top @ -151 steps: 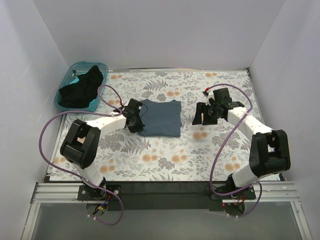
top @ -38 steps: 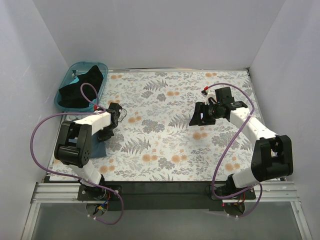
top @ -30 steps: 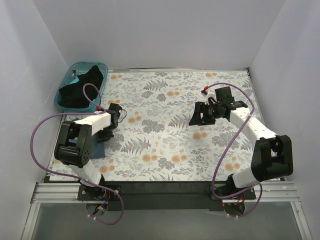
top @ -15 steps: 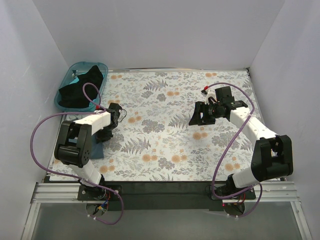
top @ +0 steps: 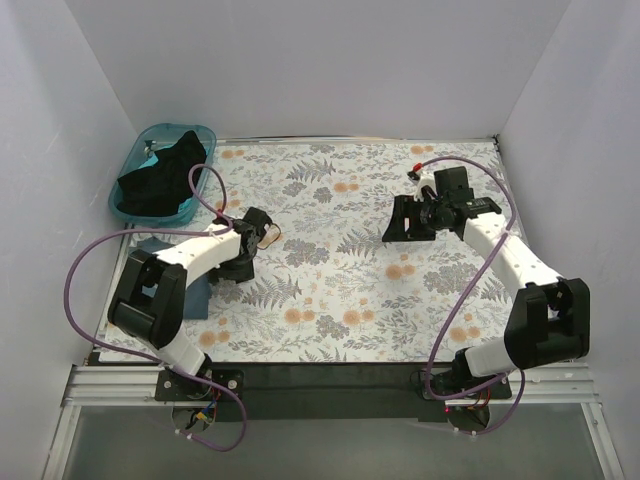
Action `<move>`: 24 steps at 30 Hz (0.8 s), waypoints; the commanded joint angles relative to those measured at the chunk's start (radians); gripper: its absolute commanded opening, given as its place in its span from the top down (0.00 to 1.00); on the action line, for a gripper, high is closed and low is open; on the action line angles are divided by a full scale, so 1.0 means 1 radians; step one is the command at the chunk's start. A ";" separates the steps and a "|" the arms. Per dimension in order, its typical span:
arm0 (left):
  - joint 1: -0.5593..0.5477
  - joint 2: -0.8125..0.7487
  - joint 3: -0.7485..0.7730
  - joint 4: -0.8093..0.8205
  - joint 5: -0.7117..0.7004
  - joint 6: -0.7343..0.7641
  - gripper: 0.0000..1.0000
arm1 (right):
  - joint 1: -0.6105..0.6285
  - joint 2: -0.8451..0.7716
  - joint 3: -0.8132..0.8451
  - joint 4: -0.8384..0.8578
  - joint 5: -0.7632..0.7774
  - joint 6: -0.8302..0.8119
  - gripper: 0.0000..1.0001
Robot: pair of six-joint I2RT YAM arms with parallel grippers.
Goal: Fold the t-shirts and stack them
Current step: Neatly place the folded tshirt to the corner
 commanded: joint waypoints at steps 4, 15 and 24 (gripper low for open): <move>-0.001 -0.106 0.007 0.015 0.061 -0.102 0.46 | -0.012 -0.118 0.036 -0.020 0.114 -0.009 0.40; 0.001 -0.683 0.061 0.085 -0.008 -0.174 0.27 | -0.053 -0.394 0.097 -0.069 0.546 -0.016 0.30; -0.001 -1.155 0.012 0.317 -0.120 0.031 0.13 | -0.050 -0.591 0.113 -0.106 0.875 -0.067 0.06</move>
